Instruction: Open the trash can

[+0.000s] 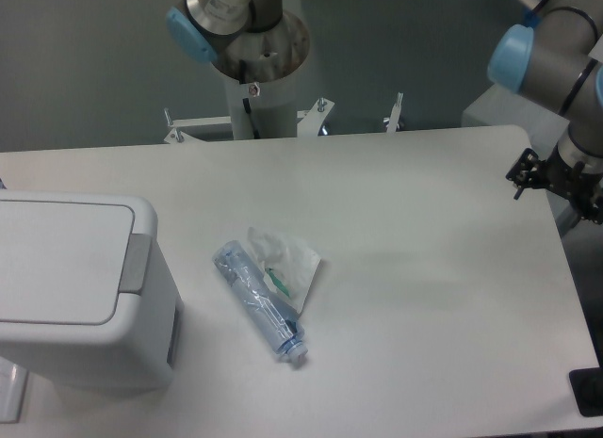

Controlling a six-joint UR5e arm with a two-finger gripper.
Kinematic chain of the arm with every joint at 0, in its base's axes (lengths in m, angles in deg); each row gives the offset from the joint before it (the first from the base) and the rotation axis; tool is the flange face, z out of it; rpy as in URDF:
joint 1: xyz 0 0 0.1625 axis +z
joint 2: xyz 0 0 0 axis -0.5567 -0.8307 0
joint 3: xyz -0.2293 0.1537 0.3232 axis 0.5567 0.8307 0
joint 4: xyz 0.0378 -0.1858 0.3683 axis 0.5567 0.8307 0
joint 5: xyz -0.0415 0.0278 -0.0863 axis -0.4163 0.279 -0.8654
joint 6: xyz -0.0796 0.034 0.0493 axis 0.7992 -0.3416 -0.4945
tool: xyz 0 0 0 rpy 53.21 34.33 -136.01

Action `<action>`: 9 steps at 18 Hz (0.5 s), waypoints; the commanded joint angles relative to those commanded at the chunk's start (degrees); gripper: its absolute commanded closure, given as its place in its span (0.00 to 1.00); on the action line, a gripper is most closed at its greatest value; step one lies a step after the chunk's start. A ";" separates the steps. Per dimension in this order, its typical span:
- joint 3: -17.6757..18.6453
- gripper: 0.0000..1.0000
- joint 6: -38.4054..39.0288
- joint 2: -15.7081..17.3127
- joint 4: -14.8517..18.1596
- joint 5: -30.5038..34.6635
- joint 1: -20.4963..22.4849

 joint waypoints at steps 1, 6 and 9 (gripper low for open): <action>0.18 0.00 4.47 0.70 0.00 -0.96 -0.17; 0.53 0.00 16.46 0.80 -1.83 -5.17 -0.70; 0.88 0.00 16.47 0.80 -3.87 -9.84 -0.44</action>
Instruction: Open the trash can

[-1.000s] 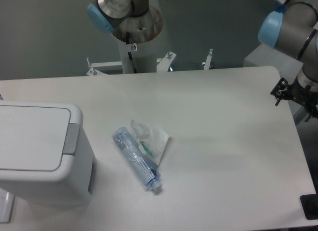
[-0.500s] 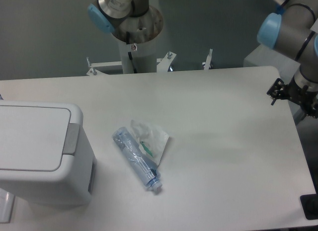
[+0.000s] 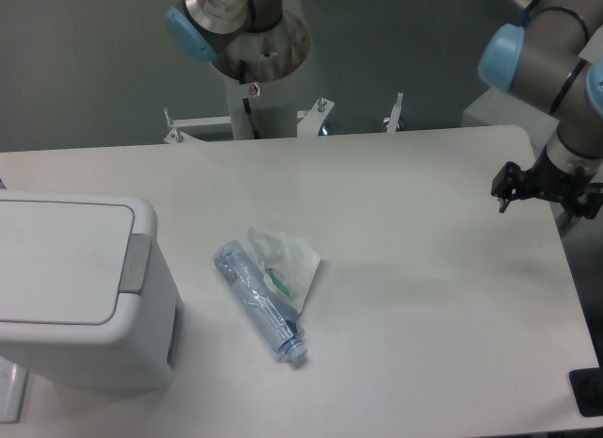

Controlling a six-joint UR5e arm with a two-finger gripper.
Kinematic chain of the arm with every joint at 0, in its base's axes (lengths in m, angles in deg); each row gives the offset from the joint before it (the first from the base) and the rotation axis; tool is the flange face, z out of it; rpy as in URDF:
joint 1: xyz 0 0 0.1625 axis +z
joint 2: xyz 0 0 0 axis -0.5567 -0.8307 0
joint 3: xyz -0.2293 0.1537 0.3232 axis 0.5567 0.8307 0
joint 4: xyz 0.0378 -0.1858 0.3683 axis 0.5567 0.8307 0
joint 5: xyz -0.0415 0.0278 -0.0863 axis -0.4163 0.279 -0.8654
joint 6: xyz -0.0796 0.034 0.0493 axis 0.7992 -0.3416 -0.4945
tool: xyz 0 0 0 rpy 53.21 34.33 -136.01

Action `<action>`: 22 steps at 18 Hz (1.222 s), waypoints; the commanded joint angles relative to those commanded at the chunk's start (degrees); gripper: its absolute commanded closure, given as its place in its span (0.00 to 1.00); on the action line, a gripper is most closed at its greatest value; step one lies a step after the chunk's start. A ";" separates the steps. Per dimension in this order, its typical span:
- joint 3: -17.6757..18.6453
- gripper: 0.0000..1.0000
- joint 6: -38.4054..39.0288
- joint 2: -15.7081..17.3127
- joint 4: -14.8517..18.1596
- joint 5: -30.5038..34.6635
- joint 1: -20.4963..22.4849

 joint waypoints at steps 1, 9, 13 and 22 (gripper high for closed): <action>0.00 0.00 0.09 0.09 0.17 -0.27 0.09; -0.97 0.00 15.89 4.04 1.93 -12.65 -0.26; -0.97 0.00 24.85 5.97 1.93 -17.23 -2.80; -0.88 0.00 41.21 11.24 1.32 -21.53 -14.84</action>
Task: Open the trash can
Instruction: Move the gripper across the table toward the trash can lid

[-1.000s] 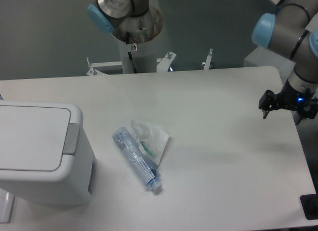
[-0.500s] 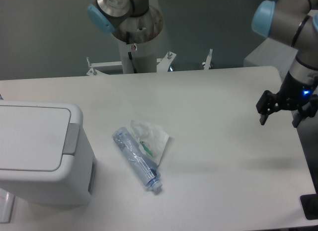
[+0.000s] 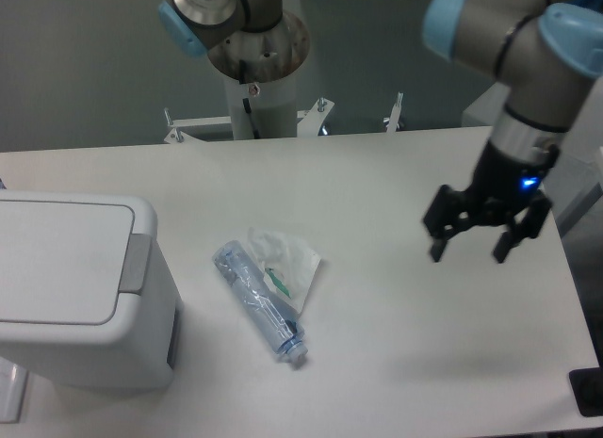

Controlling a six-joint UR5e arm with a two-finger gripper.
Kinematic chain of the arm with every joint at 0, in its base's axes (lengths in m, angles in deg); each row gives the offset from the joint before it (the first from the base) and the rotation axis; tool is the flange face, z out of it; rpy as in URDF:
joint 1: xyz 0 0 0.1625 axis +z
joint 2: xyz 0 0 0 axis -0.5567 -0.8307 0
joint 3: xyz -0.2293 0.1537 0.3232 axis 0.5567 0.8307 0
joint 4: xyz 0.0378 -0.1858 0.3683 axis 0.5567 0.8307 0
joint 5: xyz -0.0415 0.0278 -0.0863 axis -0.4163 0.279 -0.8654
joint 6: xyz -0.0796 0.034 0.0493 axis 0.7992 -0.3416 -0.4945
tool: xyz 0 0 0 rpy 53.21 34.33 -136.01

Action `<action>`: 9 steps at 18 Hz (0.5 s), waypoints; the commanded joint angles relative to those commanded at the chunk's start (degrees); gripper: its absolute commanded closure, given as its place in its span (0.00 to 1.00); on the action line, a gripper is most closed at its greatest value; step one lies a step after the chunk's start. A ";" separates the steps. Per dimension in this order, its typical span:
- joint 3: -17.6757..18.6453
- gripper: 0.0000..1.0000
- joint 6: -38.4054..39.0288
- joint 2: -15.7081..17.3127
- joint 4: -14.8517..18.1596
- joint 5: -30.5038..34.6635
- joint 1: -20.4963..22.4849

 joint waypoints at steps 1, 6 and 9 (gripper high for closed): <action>0.09 0.00 0.97 0.70 0.00 -0.79 -1.67; 1.14 0.00 5.97 2.90 -0.35 -3.26 -6.68; 1.23 0.00 9.84 3.34 -2.02 -3.26 -9.67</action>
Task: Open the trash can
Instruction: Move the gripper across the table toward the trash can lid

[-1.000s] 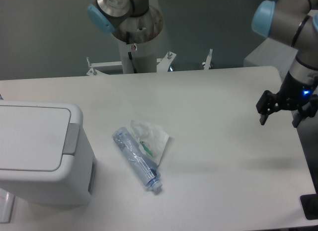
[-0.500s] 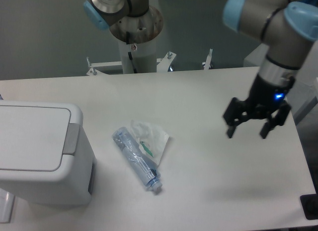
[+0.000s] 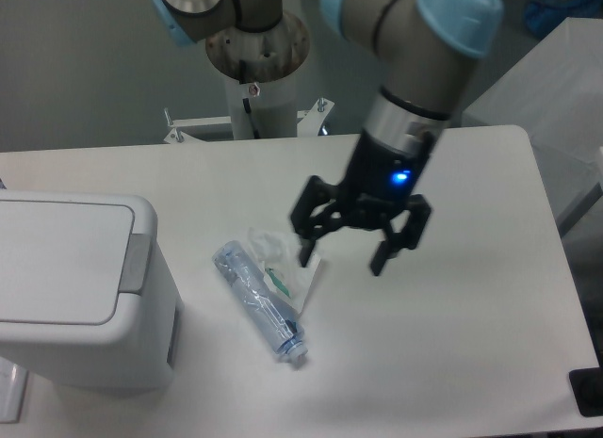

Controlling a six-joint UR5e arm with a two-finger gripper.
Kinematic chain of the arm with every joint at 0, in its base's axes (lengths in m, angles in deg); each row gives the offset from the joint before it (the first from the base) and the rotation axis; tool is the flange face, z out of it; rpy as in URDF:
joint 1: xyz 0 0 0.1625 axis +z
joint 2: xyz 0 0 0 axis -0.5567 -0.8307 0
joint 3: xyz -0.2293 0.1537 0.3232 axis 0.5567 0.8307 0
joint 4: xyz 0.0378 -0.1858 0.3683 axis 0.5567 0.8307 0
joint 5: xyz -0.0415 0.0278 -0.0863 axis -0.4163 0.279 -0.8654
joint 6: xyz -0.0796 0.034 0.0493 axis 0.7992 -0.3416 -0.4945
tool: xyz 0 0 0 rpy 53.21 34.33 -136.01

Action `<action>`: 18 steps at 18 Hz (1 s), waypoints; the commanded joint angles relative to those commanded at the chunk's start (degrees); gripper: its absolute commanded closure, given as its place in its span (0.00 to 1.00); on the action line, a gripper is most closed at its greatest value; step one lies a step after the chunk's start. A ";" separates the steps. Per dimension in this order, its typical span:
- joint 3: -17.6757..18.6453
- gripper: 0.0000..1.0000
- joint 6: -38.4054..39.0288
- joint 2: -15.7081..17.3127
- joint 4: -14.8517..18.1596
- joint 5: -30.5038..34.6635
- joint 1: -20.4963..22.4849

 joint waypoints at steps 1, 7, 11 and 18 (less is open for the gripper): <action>0.00 0.00 1.93 0.09 -0.70 0.00 -0.88; 4.56 0.00 6.70 0.44 -4.66 0.53 -4.93; 5.54 0.00 7.13 0.35 -5.10 0.53 -5.81; 7.55 0.00 7.31 0.79 -5.28 0.53 -8.09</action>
